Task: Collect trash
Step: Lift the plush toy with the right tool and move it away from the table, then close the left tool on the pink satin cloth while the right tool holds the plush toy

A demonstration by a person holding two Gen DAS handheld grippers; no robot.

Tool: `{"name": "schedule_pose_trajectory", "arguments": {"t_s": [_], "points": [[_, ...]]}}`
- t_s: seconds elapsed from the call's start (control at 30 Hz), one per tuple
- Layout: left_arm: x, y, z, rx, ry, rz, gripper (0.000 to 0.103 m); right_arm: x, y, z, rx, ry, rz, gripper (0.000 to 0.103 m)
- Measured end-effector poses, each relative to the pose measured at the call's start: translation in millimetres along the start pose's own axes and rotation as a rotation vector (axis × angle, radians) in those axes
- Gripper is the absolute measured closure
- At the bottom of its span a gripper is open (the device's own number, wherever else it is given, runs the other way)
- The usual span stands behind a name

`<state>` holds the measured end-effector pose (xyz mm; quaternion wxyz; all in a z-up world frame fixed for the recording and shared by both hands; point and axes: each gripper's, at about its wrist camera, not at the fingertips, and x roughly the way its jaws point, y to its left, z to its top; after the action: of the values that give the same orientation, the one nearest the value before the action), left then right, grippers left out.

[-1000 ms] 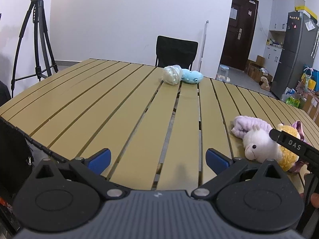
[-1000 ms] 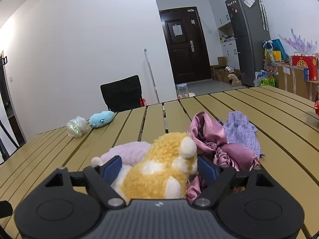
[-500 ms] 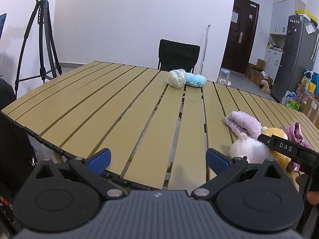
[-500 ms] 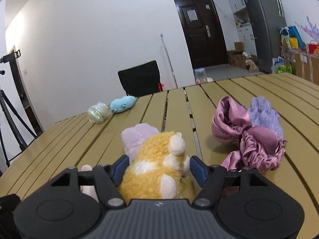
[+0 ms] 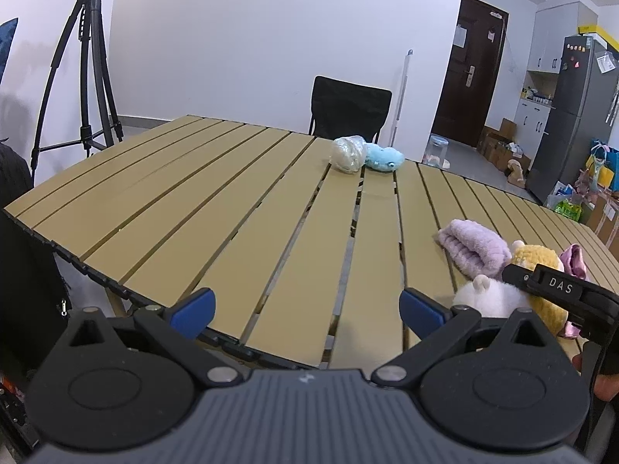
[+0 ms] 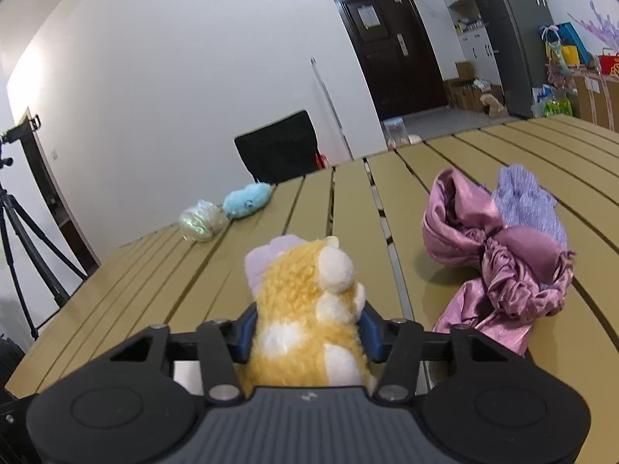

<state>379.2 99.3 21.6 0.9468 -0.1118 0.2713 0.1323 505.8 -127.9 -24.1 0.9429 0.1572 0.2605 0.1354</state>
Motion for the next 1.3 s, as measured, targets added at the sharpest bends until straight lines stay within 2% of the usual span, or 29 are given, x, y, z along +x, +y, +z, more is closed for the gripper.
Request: {"name": "schedule_pose_trajectory", "arguments": {"t_s": [0.33, 0.73, 1.17, 1.3], "points": [[-2.1, -20.6, -1.4, 0.018, -0.008, -0.032, 0.0, -38.3, -19.4, 9.0, 0.026, -0.072, 0.037, 0.054], [1.4, -62.7, -7.1, 0.066, -0.008, -0.085, 0.0, -87.3, -59.0, 21.7, 0.04, -0.174, 0.007, 0.054], [4.8, -141.9, -28.7, 0.162, 0.019, -0.161, 0.0, -120.6, -152.0, 32.6, 0.147, -0.228, -0.094, 0.054], [8.8, -166.9, -29.8, 0.164, 0.033, -0.192, 0.0, -125.9, -175.5, 33.8, 0.174, -0.246, -0.129, 0.054]]}}
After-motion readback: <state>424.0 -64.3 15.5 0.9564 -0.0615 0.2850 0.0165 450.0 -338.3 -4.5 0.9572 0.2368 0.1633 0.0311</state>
